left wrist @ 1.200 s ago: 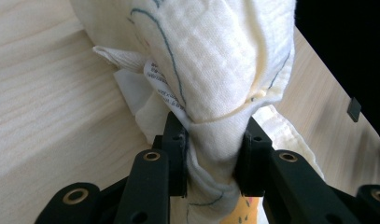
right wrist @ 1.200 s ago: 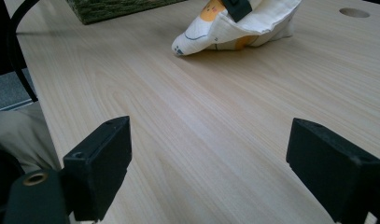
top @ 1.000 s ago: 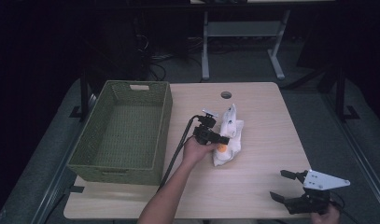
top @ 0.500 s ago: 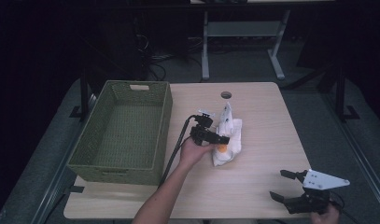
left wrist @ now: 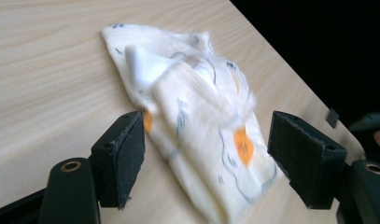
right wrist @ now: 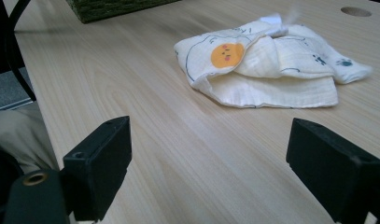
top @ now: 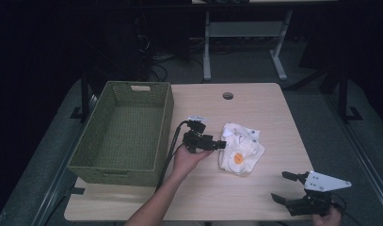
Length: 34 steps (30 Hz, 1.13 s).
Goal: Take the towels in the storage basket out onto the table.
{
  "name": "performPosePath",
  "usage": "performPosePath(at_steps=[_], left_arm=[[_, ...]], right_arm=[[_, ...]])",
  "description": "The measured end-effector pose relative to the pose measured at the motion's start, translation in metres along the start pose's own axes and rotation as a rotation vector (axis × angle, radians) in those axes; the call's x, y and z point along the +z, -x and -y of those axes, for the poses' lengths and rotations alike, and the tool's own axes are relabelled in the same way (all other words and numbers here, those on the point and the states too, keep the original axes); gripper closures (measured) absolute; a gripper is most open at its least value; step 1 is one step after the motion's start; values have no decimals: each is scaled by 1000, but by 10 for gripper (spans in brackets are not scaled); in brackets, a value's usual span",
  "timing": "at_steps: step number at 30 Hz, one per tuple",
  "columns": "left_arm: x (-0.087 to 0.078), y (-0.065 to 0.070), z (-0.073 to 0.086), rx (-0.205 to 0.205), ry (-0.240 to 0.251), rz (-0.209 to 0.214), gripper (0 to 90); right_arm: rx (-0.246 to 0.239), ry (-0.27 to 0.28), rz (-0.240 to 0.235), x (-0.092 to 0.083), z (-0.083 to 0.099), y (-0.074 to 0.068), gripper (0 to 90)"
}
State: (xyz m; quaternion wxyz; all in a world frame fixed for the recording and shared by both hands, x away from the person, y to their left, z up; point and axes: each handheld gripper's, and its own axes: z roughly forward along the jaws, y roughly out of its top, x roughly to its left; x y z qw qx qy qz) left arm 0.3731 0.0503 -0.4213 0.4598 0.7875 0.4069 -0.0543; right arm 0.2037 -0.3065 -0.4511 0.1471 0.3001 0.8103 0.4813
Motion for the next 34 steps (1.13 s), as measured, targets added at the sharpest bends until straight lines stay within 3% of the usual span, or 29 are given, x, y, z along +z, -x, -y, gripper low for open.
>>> performPosePath(at_steps=[5,6,12,17,26,30,34], left_arm=[[-10,1,14,6,14,30,285],[-13,3,19,27,14,29,286],[-21,11,34,70,17,35,284],[-27,15,45,82,22,50,284],[-38,25,71,161,32,5,268],[-42,26,86,170,36,6,250],[-45,18,101,132,73,31,247]], right_arm=[[-1,-7,1,1,0,0,138],[-3,-7,1,2,0,0,138],[0,-8,3,2,0,-1,138],[1,-15,3,4,0,-1,138],[3,-19,0,4,1,-2,138],[4,-21,3,4,2,-2,138],[12,-15,17,3,2,-4,138]])
